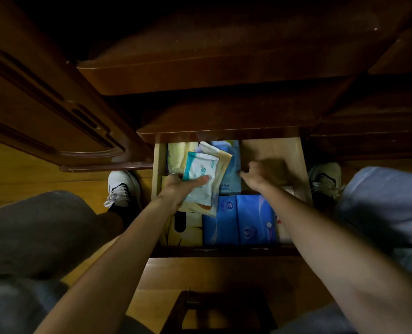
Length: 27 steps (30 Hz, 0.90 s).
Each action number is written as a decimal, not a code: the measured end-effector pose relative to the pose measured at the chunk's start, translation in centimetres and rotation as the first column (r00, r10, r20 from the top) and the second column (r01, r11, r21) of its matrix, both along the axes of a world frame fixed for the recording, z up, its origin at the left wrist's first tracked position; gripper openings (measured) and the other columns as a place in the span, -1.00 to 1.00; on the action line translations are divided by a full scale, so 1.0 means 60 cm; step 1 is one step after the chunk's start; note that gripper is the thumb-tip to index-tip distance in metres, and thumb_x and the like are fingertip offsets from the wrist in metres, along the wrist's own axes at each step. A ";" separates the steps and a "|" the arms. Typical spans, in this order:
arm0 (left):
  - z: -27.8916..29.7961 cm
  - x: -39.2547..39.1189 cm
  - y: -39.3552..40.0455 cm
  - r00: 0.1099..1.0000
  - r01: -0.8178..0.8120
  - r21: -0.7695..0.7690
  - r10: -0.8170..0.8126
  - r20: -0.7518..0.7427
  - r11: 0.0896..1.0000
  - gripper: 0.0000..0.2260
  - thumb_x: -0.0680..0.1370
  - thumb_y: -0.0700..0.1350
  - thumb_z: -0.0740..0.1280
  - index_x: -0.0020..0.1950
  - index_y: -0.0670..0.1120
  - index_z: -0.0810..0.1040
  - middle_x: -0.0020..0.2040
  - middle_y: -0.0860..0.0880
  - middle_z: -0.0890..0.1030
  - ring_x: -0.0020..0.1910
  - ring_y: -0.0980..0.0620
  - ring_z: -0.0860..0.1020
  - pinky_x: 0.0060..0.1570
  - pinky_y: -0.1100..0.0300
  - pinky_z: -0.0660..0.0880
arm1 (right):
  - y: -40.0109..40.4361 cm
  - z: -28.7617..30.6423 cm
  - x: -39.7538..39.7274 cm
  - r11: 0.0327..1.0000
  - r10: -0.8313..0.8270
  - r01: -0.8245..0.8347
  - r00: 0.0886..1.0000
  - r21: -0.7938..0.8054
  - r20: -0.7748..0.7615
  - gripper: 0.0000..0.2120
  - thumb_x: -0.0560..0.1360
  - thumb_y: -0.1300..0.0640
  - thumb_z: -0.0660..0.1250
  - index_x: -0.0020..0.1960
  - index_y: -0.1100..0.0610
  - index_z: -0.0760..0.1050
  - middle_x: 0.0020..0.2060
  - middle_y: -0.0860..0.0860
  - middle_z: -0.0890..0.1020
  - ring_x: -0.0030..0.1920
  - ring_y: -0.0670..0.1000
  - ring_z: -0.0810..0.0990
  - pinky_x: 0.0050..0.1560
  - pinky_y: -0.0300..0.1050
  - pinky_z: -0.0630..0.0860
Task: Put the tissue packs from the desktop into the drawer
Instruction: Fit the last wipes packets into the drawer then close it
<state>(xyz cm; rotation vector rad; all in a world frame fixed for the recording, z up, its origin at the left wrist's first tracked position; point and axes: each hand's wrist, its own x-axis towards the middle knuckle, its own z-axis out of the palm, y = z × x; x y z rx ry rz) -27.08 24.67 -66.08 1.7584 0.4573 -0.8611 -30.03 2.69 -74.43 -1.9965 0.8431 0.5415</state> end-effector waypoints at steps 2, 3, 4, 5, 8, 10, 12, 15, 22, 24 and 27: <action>-0.004 -0.006 -0.018 0.999 -0.039 -0.046 0.039 -0.008 0.998 -0.70 0.40 -0.07 0.58 0.08 -0.05 0.62 0.01 -0.04 0.72 -0.11 0.05 0.70 -0.20 0.16 0.64 | -0.003 0.017 -0.002 0.996 -0.038 0.044 0.996 -0.072 0.077 -0.61 0.63 -0.08 0.30 0.36 0.13 0.46 0.28 0.16 0.58 0.19 0.13 0.58 0.20 0.06 0.53; -0.007 -0.007 -0.028 0.998 -0.066 -0.078 0.064 -0.028 0.995 -0.69 0.40 -0.06 0.58 0.09 -0.06 0.63 0.03 -0.06 0.72 -0.08 0.01 0.70 -0.12 0.10 0.65 | -0.001 0.028 -0.002 0.993 -0.107 0.102 0.990 0.066 0.090 -0.60 0.61 -0.19 0.28 0.28 0.07 0.51 0.28 0.15 0.59 0.15 0.10 0.59 0.21 0.06 0.52; -0.010 -0.008 -0.037 0.996 -0.084 -0.104 0.080 -0.043 0.991 -0.67 0.40 -0.05 0.58 0.11 -0.08 0.62 0.04 -0.08 0.72 -0.04 -0.04 0.70 -0.02 0.02 0.65 | 0.001 0.039 -0.002 0.956 -0.168 0.148 0.984 0.254 0.057 -0.54 0.57 -0.31 0.26 0.24 0.03 0.53 0.30 0.15 0.59 0.14 0.08 0.59 0.23 0.05 0.49; -0.012 -0.008 -0.047 0.996 -0.089 -0.121 0.084 -0.040 0.989 -0.65 0.41 -0.03 0.57 0.13 -0.08 0.61 0.06 -0.09 0.71 0.00 -0.07 0.69 0.05 -0.03 0.63 | 0.004 0.049 -0.003 0.896 -0.175 0.157 0.985 0.415 0.006 -0.40 0.50 -0.43 0.24 0.30 0.00 0.53 0.36 0.13 0.56 0.21 0.10 0.57 0.30 0.09 0.44; -0.021 -0.003 -0.072 0.998 0.013 -0.142 -0.005 0.056 0.990 -0.61 0.48 -0.06 0.51 0.26 -0.09 0.52 0.12 -0.09 0.67 -0.01 0.01 0.66 -0.16 0.22 0.64 | 0.014 0.058 -0.006 0.784 -0.020 0.016 1.000 0.620 0.000 -0.07 0.38 -0.55 0.25 0.60 -0.12 0.21 0.58 0.04 0.29 0.53 0.12 0.29 0.54 0.23 0.11; -0.024 0.000 -0.085 0.981 0.178 -0.114 -0.167 0.099 0.977 -0.59 0.54 -0.06 0.45 0.34 -0.09 0.44 0.09 -0.02 0.63 0.03 0.05 0.61 -0.26 0.37 0.56 | 0.016 0.053 -0.008 0.761 -0.040 0.032 0.999 0.648 -0.003 -0.24 0.44 -0.42 0.31 0.53 -0.10 0.29 0.52 0.06 0.37 0.44 0.09 0.39 0.50 0.20 0.22; -0.030 0.001 -0.089 0.960 0.278 -0.076 -0.276 0.039 0.957 -0.50 0.57 0.07 0.38 0.42 -0.10 0.35 0.14 -0.05 0.60 0.14 -0.03 0.58 -0.01 0.21 0.57 | 0.020 0.049 -0.011 0.730 -0.085 0.064 0.996 0.681 -0.003 -0.59 0.57 -0.24 0.27 0.35 -0.10 0.44 0.32 0.09 0.57 0.29 0.10 0.55 0.41 0.18 0.40; -0.041 0.005 -0.093 0.960 0.260 -0.109 -0.269 -0.072 0.959 -0.46 0.59 0.17 0.26 0.47 -0.10 0.31 0.24 -0.15 0.59 0.19 -0.11 0.58 0.25 -0.04 0.49 | 0.025 0.039 -0.015 0.756 -0.085 0.060 0.996 0.652 0.007 -0.64 0.66 -0.12 0.21 0.40 -0.03 0.43 0.22 0.06 0.64 0.25 0.10 0.61 0.30 0.14 0.51; -0.045 0.005 -0.061 0.902 0.156 0.139 -0.199 0.383 0.978 -0.92 0.61 -0.03 0.32 0.09 0.08 0.47 0.01 0.06 0.63 -0.01 0.05 0.64 -0.02 0.01 0.64 | 0.022 0.011 0.033 0.866 -0.200 0.165 0.979 0.472 0.025 -0.49 0.65 -0.10 0.25 0.54 -0.01 0.23 0.36 0.09 0.51 0.31 0.16 0.54 0.31 0.27 0.49; -0.045 0.011 -0.034 0.828 0.097 0.371 -0.282 0.485 0.924 -0.85 0.59 -0.03 0.35 0.14 0.03 0.52 0.03 0.07 0.64 -0.08 0.11 0.61 -0.10 0.09 0.61 | 0.031 0.000 0.051 0.893 -0.168 0.133 0.985 0.430 0.044 -0.44 0.66 -0.13 0.22 0.58 0.01 0.17 0.41 0.11 0.46 0.36 0.17 0.50 0.38 0.28 0.42; -0.049 0.019 0.005 0.775 0.085 0.516 -0.382 0.504 0.853 -0.75 0.55 0.01 0.35 0.22 0.03 0.55 0.19 0.01 0.57 0.04 0.06 0.58 -0.02 0.09 0.59 | 0.069 -0.023 0.066 0.978 -0.075 0.059 0.995 0.200 0.072 -0.37 0.65 -0.20 0.19 0.60 0.08 0.14 0.48 0.14 0.41 0.27 0.16 0.54 0.19 0.10 0.54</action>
